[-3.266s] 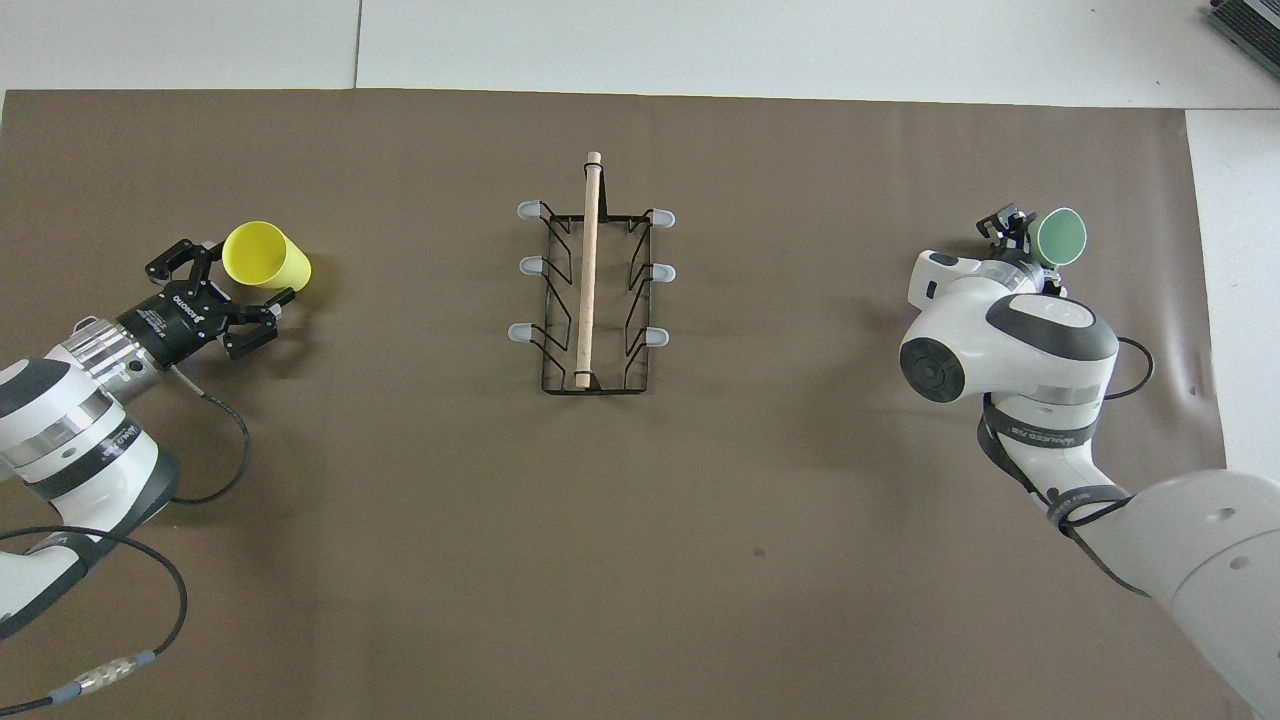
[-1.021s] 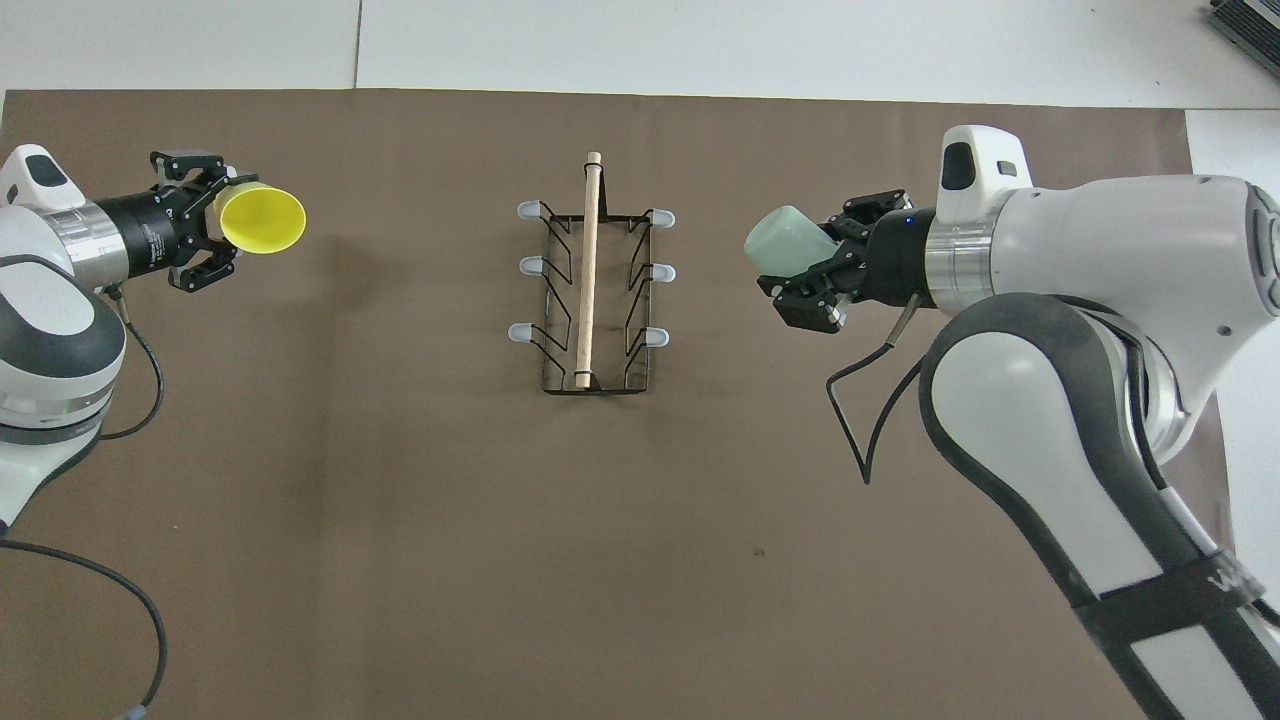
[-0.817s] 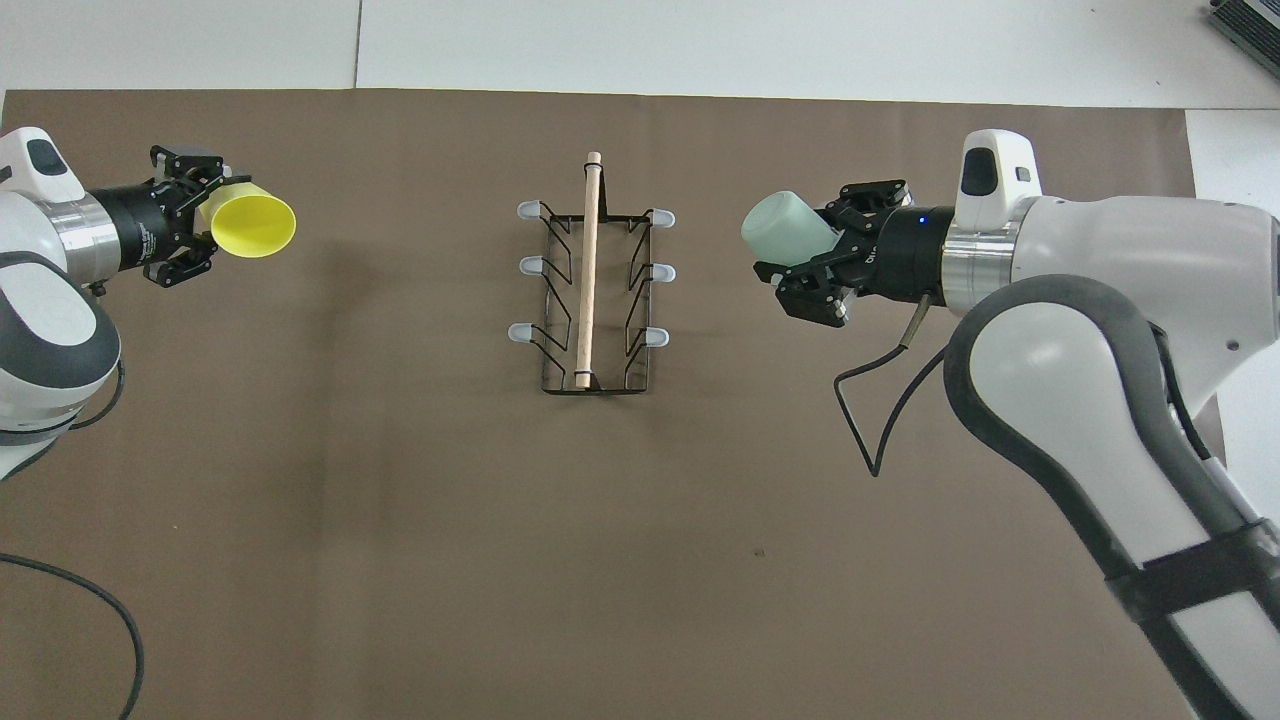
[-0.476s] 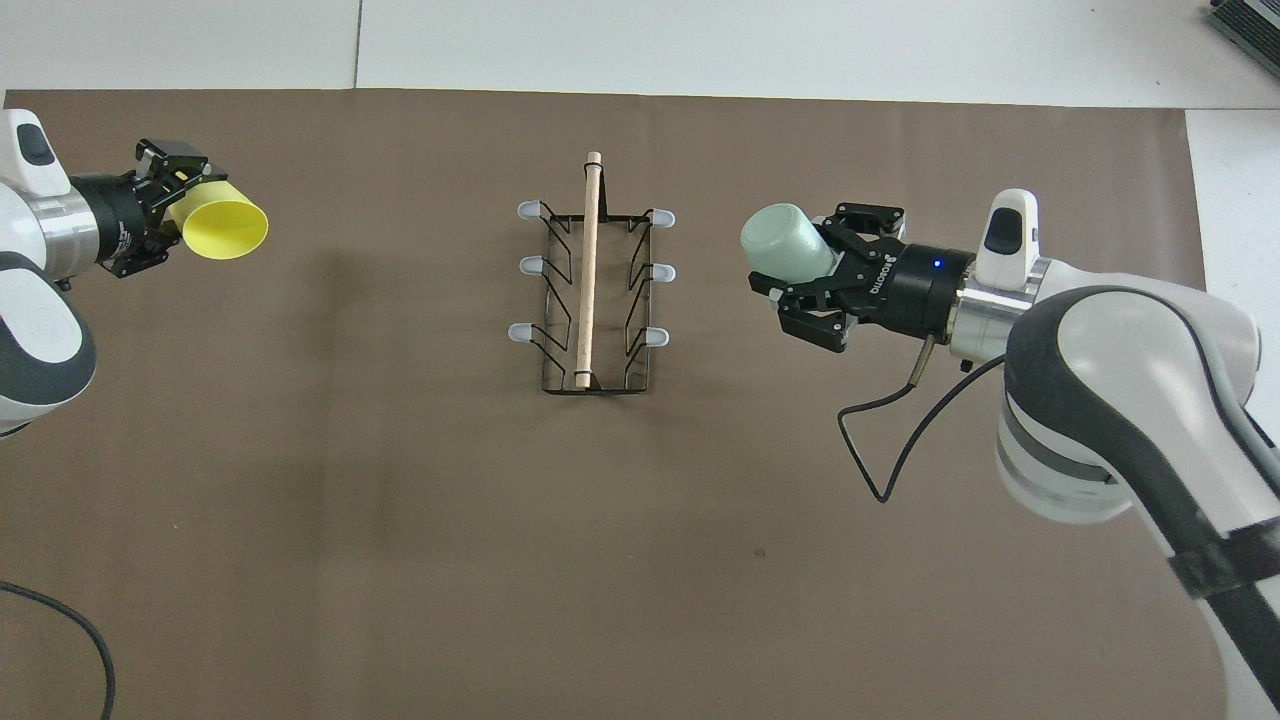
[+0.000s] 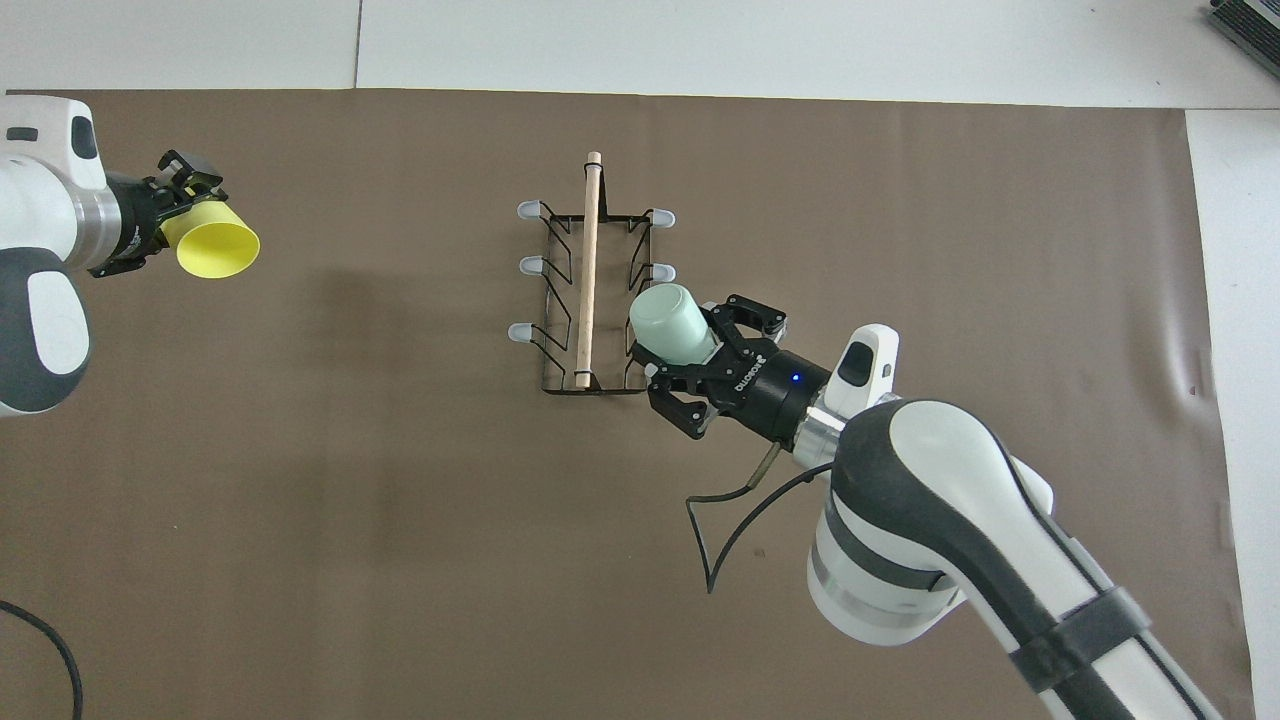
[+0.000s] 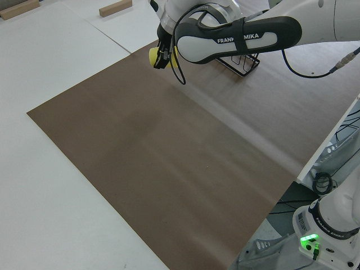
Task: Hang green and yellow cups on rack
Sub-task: 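Hang the green cup on a rack peg while the left gripper brings yellow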
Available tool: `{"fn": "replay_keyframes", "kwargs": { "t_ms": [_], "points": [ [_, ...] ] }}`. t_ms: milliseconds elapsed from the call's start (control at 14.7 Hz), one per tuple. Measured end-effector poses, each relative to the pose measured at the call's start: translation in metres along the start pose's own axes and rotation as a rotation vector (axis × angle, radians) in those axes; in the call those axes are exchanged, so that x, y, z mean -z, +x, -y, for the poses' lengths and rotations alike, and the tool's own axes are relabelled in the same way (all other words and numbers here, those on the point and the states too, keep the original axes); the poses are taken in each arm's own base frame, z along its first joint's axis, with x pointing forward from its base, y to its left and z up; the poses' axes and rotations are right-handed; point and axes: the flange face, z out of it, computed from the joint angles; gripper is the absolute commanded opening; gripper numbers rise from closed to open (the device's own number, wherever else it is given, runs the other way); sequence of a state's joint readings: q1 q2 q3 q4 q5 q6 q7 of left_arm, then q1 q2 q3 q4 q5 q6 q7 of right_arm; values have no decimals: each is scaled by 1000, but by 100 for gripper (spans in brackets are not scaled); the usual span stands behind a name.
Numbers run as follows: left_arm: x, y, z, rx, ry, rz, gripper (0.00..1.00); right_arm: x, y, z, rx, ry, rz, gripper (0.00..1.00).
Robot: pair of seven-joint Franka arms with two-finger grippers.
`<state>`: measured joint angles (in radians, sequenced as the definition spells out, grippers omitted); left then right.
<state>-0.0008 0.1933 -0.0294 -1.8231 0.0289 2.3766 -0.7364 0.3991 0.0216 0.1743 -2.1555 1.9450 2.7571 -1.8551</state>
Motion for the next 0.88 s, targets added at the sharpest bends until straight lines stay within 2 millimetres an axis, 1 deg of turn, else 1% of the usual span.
{"fn": "replay_keyframes", "kwargs": {
  "t_ms": [68, 272, 408, 612, 885],
  "points": [
    [8, -7, -14, 2, 28, -12, 0, -1, -3, 4, 15, -6, -1, 0],
    [27, -30, -46, 1, 128, -64, 0, -1, -12, -5, 2, -29, -19, 0],
    [33, -45, -60, -4, 191, -115, 0, -5, -17, -8, 8, -31, -11, 0],
    [35, -71, -76, -3, 276, -185, 0, -15, -22, -12, 12, -32, -4, 0],
    [40, -113, -100, 16, 306, -295, 0, -19, -15, -12, 10, -31, -23, 0]
  ]
}}
